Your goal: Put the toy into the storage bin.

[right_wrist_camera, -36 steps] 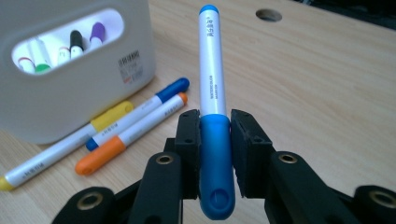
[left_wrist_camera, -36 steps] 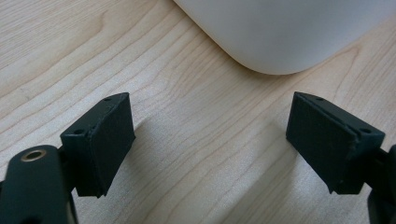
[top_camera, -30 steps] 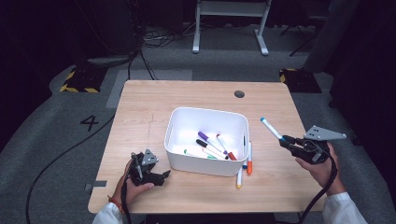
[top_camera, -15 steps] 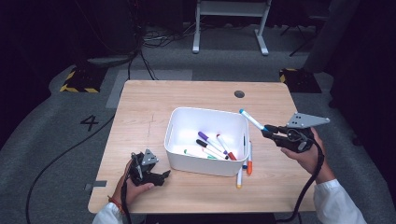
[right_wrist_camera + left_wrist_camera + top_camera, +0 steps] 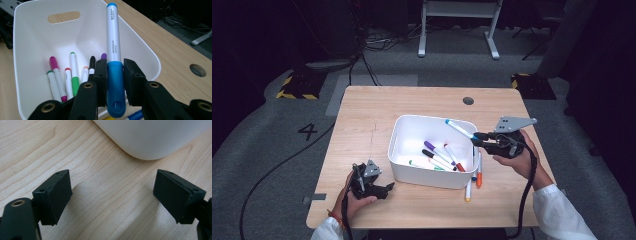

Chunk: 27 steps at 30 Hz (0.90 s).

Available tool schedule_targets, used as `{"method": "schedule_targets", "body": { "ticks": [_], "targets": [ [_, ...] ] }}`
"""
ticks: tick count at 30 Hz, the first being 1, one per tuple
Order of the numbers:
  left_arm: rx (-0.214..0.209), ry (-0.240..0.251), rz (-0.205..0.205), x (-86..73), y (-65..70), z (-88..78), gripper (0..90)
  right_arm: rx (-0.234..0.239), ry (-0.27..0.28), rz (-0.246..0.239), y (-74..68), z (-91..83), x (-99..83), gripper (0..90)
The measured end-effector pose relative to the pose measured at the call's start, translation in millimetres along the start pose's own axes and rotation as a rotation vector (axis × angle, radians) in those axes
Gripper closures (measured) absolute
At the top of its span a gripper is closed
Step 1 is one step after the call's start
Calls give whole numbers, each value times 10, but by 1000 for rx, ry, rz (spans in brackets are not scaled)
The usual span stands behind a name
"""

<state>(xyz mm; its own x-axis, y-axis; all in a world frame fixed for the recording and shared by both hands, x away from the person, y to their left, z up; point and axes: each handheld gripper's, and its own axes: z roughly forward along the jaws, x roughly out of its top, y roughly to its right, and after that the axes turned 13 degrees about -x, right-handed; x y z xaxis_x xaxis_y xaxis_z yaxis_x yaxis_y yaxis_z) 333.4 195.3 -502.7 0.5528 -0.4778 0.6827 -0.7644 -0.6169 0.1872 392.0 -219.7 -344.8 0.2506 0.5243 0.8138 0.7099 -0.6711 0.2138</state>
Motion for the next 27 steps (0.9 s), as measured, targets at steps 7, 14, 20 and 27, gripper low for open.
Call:
{"method": "schedule_targets", "body": {
  "ticks": [7,14,20,27],
  "targets": [
    [-6,-1,1,1,-2,1,153,63,-25,-74,-156,237,130,741],
    [-7,-1,2,0,-3,2,153,155,-94,-118,-296,494,218,741],
    [-8,-1,2,0,-3,2,153,187,-155,-190,-397,635,234,741],
    [-7,-1,2,0,-3,2,153,241,-222,-251,-503,693,237,740]
  ]
}}
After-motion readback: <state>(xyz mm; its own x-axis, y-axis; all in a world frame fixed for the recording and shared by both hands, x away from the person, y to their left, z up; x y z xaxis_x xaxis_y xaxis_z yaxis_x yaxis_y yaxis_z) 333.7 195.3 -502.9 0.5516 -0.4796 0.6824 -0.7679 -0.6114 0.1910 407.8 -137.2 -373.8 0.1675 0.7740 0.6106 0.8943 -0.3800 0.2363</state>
